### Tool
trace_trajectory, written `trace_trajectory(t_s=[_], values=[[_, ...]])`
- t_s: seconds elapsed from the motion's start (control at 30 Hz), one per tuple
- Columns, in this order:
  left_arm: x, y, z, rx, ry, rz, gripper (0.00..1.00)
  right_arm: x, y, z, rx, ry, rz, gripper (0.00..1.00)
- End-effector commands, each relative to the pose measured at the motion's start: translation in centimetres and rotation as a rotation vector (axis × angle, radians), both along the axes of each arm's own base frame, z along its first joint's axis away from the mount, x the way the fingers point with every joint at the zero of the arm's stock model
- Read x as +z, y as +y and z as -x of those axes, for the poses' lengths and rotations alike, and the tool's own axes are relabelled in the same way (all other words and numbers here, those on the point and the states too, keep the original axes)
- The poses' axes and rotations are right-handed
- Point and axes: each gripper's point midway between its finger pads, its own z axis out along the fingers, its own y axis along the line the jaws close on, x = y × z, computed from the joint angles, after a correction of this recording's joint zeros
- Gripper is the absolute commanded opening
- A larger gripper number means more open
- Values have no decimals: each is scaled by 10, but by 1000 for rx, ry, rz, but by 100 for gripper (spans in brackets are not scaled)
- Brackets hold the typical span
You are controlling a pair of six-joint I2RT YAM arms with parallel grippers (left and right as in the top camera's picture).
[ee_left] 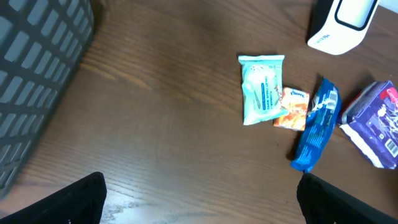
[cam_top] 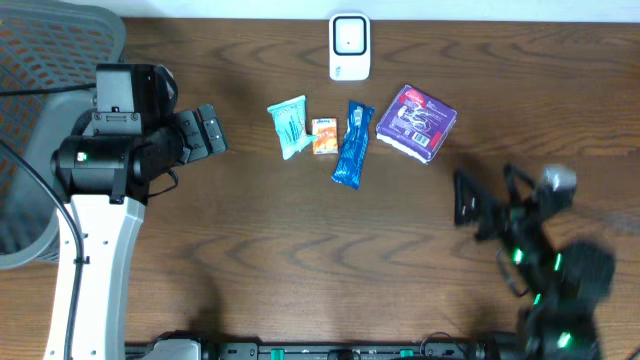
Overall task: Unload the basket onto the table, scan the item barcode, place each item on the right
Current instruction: 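Reach the right gripper forward and grasp the purple pad pack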
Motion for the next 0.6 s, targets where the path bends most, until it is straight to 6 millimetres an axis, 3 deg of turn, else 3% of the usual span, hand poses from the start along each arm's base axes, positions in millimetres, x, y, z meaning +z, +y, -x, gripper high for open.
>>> trace_trajectory(t_s=[0.0, 0.1, 0.23, 0.37, 0.47, 0.57], values=[[0, 2, 1, 7, 2, -4, 98, 2, -13, -51, 18, 133, 224, 99], [0, 2, 1, 7, 2, -4, 98, -12, -12, -97, 123, 353, 304, 99], [0, 2, 1, 7, 2, -4, 98, -19, -15, -147, 153, 512, 291, 99], [0, 2, 1, 7, 2, -4, 98, -30, -18, -193, 161, 528, 292, 99], [0, 2, 1, 7, 2, -4, 98, -56, -16, -231, 205, 468, 372, 99], [0, 2, 1, 7, 2, -4, 98, -85, 8, -252, 402, 389, 381, 99]])
